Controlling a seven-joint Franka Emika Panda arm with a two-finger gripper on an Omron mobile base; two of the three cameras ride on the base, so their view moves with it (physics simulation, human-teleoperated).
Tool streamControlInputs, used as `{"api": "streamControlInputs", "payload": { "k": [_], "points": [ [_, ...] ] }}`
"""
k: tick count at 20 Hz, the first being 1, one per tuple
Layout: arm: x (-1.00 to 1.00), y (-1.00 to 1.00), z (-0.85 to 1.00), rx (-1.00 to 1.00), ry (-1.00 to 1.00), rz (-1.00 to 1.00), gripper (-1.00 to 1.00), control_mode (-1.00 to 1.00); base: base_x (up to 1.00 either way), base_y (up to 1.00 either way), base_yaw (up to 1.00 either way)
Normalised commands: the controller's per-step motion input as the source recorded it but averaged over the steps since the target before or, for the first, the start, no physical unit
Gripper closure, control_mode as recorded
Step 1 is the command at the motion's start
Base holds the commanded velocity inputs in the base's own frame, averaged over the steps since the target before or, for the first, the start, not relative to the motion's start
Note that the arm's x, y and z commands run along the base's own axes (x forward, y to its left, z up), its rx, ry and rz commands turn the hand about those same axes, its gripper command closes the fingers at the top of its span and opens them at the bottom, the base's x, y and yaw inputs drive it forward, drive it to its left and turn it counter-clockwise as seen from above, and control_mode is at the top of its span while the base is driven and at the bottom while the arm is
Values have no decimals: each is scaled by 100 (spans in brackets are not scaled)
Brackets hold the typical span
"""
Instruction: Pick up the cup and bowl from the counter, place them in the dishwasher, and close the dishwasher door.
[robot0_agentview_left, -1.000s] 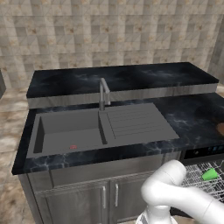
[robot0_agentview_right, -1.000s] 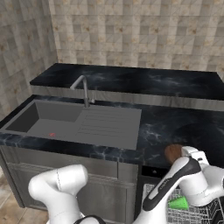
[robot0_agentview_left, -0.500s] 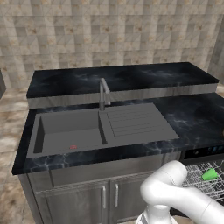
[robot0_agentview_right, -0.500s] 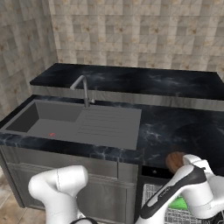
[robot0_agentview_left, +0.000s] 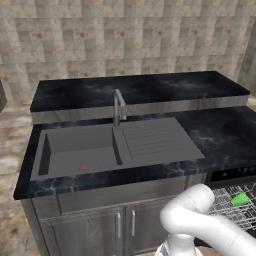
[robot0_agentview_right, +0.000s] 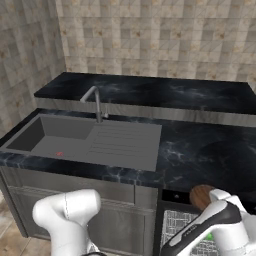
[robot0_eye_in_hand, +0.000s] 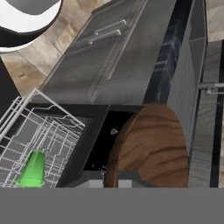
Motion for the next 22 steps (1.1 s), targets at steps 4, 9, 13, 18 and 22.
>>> {"api": "streamControlInputs", "payload": {
  "k": [4, 9, 13, 18, 22],
  "points": [
    [-19, -3, -47, -4, 0, 4, 100, -100, 0, 0, 0],
    [-13, -3, -37, -3, 0, 2, 100, -100, 0, 0, 0],
    [-13, 0, -26, -1, 0, 1, 100, -100, 0, 0, 0],
    [-10, -2, -33, 0, 0, 1, 100, -100, 0, 0, 0],
    [-7, -5, -41, 0, 0, 1, 100, -100, 0, 0, 0]
  ]
}}
